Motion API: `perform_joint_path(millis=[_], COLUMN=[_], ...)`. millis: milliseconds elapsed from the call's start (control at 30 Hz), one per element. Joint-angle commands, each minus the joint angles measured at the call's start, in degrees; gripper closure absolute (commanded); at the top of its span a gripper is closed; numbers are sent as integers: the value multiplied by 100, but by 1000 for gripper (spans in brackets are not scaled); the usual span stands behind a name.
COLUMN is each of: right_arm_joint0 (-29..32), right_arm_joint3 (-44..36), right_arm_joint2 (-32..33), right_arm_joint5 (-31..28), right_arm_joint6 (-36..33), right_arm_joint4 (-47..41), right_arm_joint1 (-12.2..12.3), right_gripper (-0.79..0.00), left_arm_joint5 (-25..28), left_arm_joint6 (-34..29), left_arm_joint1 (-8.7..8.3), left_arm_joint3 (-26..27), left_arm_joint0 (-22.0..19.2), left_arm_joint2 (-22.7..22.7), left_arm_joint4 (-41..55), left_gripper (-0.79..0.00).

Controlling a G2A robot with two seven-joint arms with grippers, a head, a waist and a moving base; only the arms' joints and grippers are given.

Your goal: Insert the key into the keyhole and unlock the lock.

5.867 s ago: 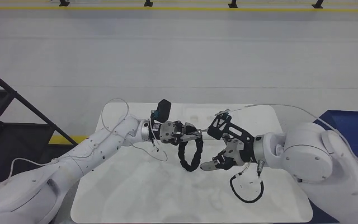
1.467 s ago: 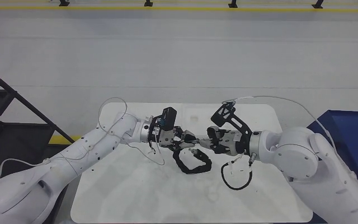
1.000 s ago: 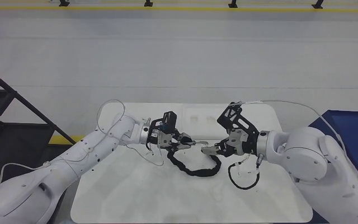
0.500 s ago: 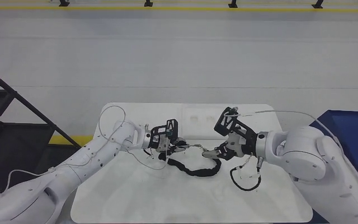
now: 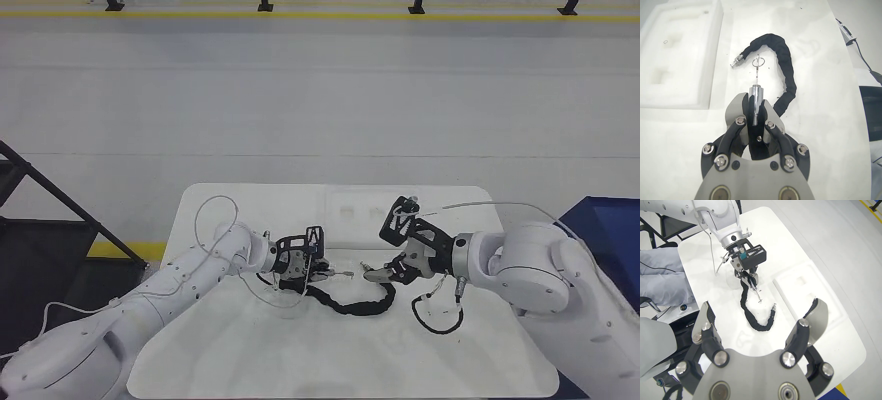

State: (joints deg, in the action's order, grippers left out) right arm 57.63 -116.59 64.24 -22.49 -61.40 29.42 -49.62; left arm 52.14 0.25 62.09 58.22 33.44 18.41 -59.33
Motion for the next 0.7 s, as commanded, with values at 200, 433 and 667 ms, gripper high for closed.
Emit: perform_joint_path(millis=[200,433,667], right_arm_joint0=[-241,-728,-1443], right_arm_joint3=[556,1565,2568], right_arm_joint2=[-159,-371,-725], right_arm_joint5=[-576,-1172,-2053], right_arm_joint6=[229,753,1276], right_arm_joint4=[124,23,-504], right_arm_joint1=[-34,-129,-295], right_gripper=[-785,-785,-785], left_arm_joint5=[420,586,586], left_arm_joint6=[328,526,472], left_arm_joint1=[45,-208,-695], left_arm_joint3=[-351,-16,533], left_arm_joint0=[-155,-514,-1087], left_arm_joint2=[306,541,587], left_arm_joint4=[47,248,899], left_gripper=[-785,-785,-785])
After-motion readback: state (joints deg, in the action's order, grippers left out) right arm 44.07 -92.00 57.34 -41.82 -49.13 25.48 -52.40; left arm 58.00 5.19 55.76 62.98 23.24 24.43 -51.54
